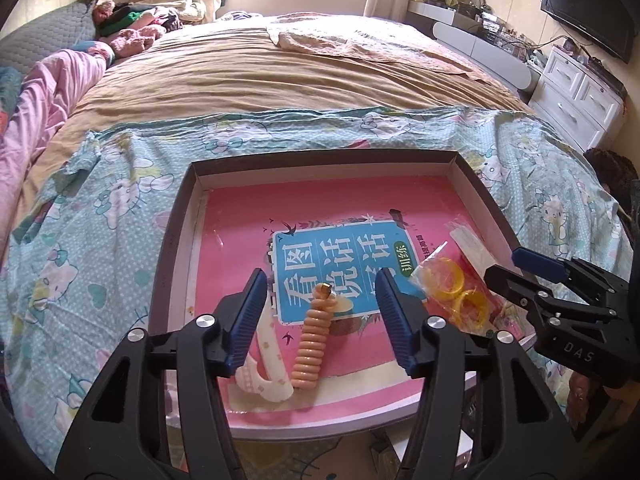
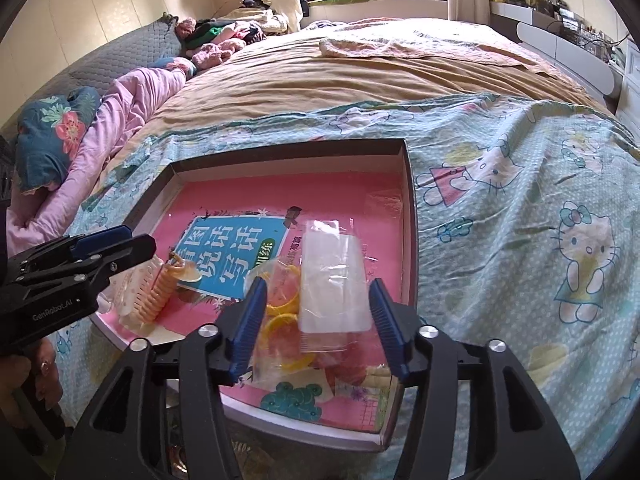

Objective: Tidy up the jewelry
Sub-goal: 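Place spiral hair tie in box with left tool while right tool places clear packet, then withdraw both open tools from the box toward the pearl clip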

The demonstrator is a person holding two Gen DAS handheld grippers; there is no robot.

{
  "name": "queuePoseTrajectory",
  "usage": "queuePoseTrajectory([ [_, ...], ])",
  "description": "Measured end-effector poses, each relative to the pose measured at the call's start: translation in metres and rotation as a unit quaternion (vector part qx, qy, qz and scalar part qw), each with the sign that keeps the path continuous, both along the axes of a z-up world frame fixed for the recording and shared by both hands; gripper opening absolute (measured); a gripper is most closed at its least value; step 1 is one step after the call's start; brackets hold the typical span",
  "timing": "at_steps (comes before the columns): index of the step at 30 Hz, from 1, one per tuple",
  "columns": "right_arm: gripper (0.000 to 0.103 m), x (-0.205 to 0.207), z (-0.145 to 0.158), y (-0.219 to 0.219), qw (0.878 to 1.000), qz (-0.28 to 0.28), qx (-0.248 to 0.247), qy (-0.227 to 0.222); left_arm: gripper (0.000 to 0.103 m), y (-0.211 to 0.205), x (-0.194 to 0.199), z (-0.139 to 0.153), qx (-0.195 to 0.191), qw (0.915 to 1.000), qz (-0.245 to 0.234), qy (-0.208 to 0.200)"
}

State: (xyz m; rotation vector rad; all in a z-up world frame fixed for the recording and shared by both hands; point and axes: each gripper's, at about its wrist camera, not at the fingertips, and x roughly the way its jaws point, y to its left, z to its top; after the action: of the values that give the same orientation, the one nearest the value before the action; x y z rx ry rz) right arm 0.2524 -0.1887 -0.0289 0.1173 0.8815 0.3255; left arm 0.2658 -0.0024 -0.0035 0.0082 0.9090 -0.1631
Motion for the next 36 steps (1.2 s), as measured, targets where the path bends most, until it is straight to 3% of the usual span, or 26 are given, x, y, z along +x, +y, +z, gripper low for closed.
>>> queuePoseTrajectory([
  [4, 0.063, -0.007, 0.01, -0.004, 1.0, -0.003, 0.009, -0.006, 0.061, 0.005, -0.008, 0.007, 0.003, 0.9999, 0.011, -0.006],
  [6, 0.072, -0.012, 0.016, -0.006, 1.0, -0.006, 0.012, -0.015, 0.062, 0.007, -0.012, 0.011, 0.0, 0.9998, 0.015, -0.01],
  [10, 0.073, -0.019, 0.028, -0.01, 0.999, -0.01, 0.017, -0.027, 0.077, 0.014, -0.024, 0.027, -0.002, 0.9991, 0.027, -0.033],
  [12, 0.081, -0.024, 0.033, -0.011, 0.999, -0.013, 0.018, -0.033, 0.079, 0.018, -0.028, 0.033, -0.004, 0.9987, 0.032, -0.04],
  [18, 0.083, -0.035, 0.048, -0.014, 0.998, -0.016, 0.021, -0.049, 0.093, 0.028, -0.042, 0.049, -0.013, 0.9964, 0.054, -0.064],
  [36, 0.083, -0.071, 0.085, -0.015, 0.995, -0.012, 0.021, -0.094, 0.093, 0.038, -0.08, 0.072, -0.003, 0.9943, 0.071, -0.079],
])
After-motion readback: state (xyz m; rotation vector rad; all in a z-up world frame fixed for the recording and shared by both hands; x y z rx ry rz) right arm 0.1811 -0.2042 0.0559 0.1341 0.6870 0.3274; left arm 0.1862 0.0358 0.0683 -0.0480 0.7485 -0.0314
